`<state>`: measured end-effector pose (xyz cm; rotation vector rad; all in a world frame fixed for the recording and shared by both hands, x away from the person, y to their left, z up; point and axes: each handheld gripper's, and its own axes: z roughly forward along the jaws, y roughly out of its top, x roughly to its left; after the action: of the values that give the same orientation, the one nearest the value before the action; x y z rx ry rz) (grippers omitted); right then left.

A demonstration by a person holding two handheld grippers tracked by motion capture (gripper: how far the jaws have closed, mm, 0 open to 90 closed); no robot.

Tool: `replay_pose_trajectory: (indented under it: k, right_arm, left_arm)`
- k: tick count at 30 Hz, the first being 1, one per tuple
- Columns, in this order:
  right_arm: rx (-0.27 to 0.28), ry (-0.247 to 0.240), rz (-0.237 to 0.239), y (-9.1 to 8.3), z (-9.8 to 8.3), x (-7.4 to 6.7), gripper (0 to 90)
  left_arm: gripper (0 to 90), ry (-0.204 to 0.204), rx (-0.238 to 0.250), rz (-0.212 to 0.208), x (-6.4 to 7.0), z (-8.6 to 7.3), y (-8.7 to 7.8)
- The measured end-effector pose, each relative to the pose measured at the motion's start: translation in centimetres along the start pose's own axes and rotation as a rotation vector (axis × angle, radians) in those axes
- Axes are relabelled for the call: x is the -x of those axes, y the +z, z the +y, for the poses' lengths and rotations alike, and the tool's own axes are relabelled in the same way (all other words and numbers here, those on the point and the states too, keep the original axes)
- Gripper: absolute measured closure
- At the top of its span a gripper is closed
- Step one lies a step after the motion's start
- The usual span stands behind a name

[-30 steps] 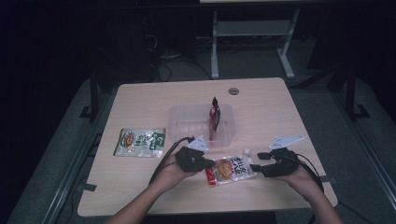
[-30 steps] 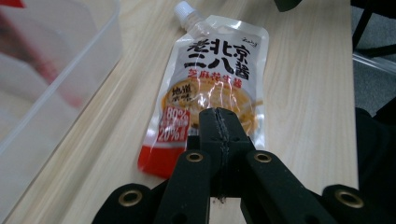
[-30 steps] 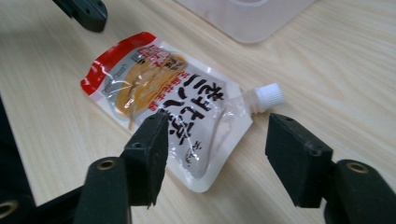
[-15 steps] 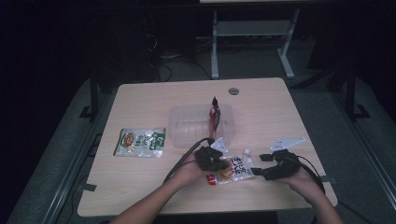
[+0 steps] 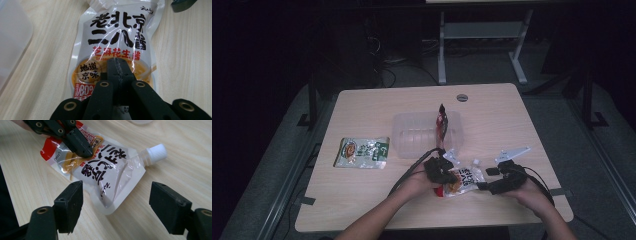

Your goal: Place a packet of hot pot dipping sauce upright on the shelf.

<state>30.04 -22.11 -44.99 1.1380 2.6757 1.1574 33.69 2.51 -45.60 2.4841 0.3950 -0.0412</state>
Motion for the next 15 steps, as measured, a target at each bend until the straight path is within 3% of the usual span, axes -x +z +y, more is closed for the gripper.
replay_pose_trajectory:
  k: [8,15]
  right_arm:
    - [-0.026,0.036,0.048,1.6,0.1,0.5,27.9]
    - [-0.020,0.039,0.104,2.6,0.6,0.6,39.4]
  left_arm:
    - [89.8,0.003,-0.004,0.006,0.1,0.0,0.0]
    - [89.8,0.005,0.007,0.019,0.3,-0.1,0.0]
